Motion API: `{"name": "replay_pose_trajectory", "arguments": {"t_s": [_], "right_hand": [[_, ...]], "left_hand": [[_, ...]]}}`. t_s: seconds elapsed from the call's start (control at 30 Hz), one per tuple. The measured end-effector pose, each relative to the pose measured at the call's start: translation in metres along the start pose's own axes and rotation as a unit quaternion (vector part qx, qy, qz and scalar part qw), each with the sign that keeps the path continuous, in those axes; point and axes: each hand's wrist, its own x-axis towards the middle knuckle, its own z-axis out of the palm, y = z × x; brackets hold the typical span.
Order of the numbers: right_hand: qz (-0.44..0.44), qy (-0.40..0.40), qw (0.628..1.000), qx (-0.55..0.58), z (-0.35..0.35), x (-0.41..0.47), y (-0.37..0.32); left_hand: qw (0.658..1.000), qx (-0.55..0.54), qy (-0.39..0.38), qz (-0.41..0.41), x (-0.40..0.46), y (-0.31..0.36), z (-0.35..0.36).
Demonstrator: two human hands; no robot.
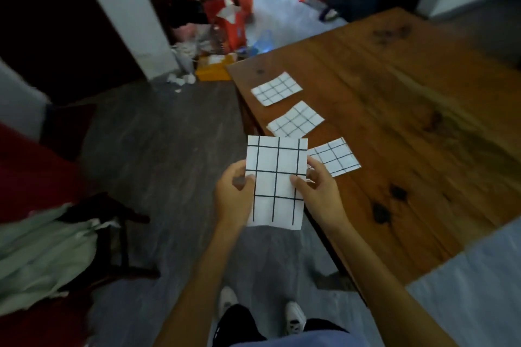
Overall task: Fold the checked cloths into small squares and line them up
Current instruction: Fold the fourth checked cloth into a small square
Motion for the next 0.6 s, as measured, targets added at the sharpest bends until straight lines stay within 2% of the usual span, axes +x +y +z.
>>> {"name": "replay_pose_trajectory", "arguments": {"t_s": [0.13, 0.27, 0.4, 0.6], "right_hand": [[0.048, 0.095, 0.994, -0.025, -0.008, 0.023, 0.016], [0.08, 0.198, 0.975, -0.055, -0.008, 0.034, 0.016], [0.1, 0.288, 0.95, -0.074, -0.005, 0.019, 0.007], [0.152, 0.396, 0.903, -0.062, -0.02, -0.013, 0.02]], "left_hand": [[0.993, -0.002, -0.119, 0.003, 0.052, -0.017, 0.03], [0.966, 0.005, -0.255, 0.045, 0.093, -0.023, 0.055], [0.925, 0.043, -0.365, 0.092, 0.116, -0.019, 0.083], [0.855, 0.085, -0.491, 0.142, 0.106, -0.007, 0.126]]}}
